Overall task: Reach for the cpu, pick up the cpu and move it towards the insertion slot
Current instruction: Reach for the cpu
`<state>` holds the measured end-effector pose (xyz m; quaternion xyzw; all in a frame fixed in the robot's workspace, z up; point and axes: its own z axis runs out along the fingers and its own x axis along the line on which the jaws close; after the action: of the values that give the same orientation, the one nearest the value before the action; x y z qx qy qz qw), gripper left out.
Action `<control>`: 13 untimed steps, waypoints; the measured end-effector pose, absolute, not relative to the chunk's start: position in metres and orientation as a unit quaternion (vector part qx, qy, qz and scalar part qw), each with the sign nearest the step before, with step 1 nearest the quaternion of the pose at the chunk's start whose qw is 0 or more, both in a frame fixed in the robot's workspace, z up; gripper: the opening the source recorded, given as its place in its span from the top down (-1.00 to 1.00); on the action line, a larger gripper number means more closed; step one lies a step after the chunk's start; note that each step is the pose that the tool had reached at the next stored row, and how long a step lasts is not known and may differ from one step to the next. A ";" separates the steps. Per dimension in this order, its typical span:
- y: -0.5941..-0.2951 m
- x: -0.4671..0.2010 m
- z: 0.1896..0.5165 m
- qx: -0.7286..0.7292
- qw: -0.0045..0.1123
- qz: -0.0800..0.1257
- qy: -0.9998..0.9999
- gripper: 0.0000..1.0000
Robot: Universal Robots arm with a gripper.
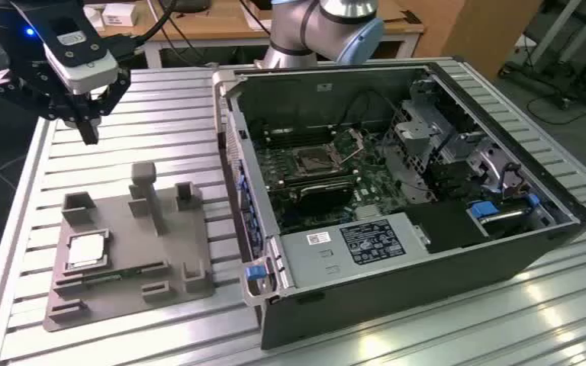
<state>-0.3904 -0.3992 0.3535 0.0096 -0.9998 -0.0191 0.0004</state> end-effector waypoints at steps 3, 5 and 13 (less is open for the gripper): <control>-0.399 -0.390 0.353 0.010 0.000 -0.019 -1.000 0.79; -0.399 -0.390 0.353 0.010 0.000 -0.019 -1.000 0.79; -0.399 -0.392 0.353 0.010 0.000 -0.019 -1.000 0.79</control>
<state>-0.3921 -0.3992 0.3534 0.0095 -0.9998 -0.0191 0.0004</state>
